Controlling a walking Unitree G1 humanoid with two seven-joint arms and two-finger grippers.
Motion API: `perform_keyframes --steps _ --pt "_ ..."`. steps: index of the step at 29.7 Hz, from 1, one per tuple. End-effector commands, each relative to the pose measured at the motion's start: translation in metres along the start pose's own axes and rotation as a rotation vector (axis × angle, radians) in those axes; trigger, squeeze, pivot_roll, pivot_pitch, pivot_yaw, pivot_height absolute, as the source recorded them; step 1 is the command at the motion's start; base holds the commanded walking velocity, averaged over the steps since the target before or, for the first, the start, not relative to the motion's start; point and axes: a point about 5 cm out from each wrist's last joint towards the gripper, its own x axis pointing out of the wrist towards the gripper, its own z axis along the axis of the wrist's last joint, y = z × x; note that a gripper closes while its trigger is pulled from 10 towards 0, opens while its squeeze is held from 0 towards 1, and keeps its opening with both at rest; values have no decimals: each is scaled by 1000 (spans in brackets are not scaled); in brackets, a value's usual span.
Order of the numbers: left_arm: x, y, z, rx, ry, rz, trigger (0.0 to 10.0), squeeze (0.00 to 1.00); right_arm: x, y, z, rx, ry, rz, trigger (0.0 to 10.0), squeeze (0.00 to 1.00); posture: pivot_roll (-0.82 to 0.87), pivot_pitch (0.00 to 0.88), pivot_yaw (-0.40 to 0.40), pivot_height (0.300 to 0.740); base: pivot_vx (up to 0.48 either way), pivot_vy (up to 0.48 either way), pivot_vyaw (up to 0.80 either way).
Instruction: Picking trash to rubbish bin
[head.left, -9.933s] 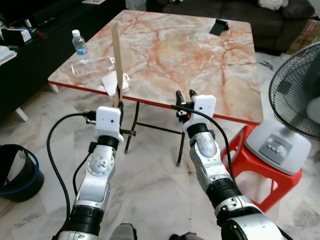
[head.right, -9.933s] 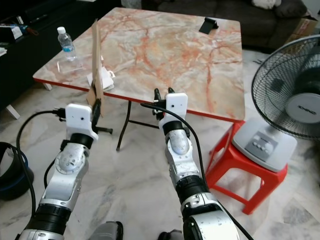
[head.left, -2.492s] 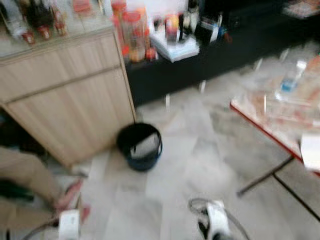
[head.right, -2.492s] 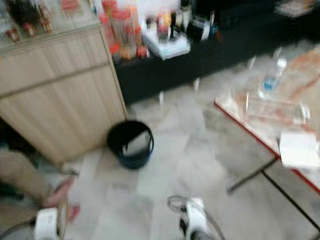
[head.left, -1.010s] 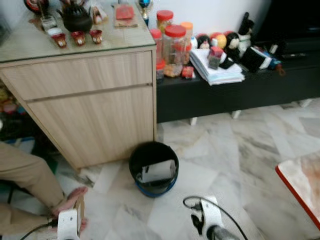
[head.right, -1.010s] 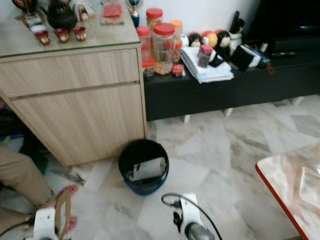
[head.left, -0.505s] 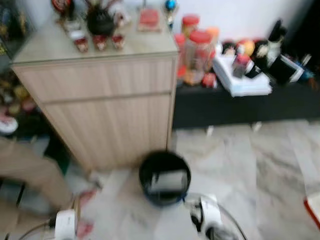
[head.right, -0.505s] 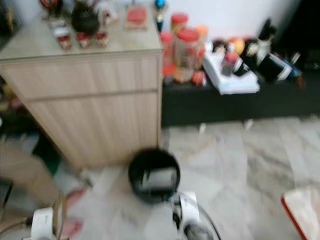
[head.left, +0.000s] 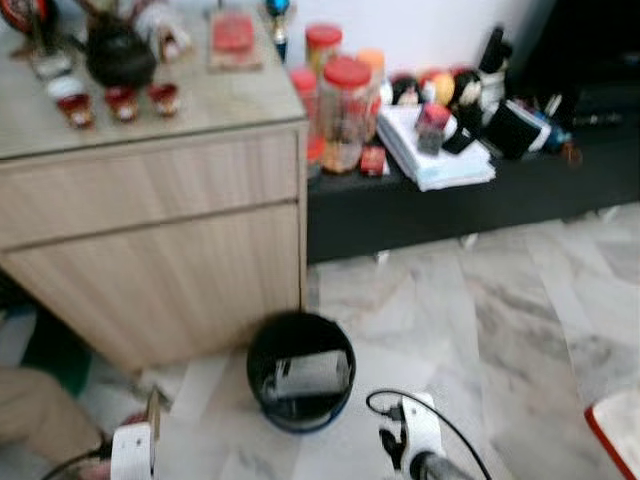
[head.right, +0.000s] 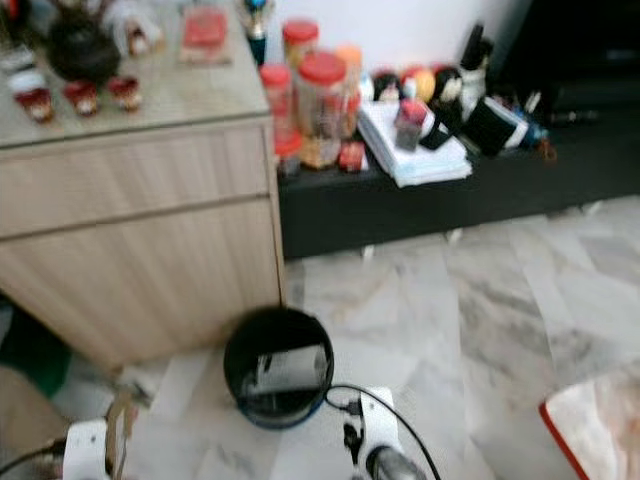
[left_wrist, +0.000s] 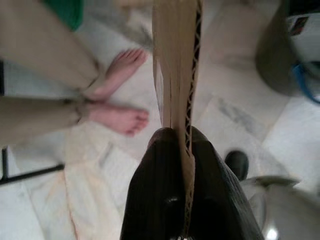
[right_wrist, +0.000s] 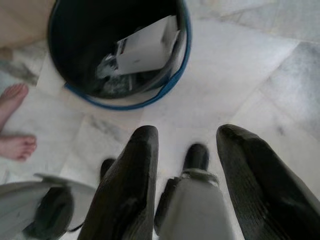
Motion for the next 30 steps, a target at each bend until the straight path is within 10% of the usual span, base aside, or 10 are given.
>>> perform_keyframes --steps 1,18,30 --pt "-1 -2 -3 38 1 -26 10000 0 0 -1 0 7 -2 -9 10000 0 155 153 -5 740 326 0 0" --pt "1 -84 84 264 -302 -416 10000 0 6 7 34 57 -87 53 10000 0 145 151 -13 740 250 0 0" --pt "-11 -133 107 175 -289 -688 10000 0 10 34 89 -77 -211 209 10000 0 127 151 -25 740 0 0 0"
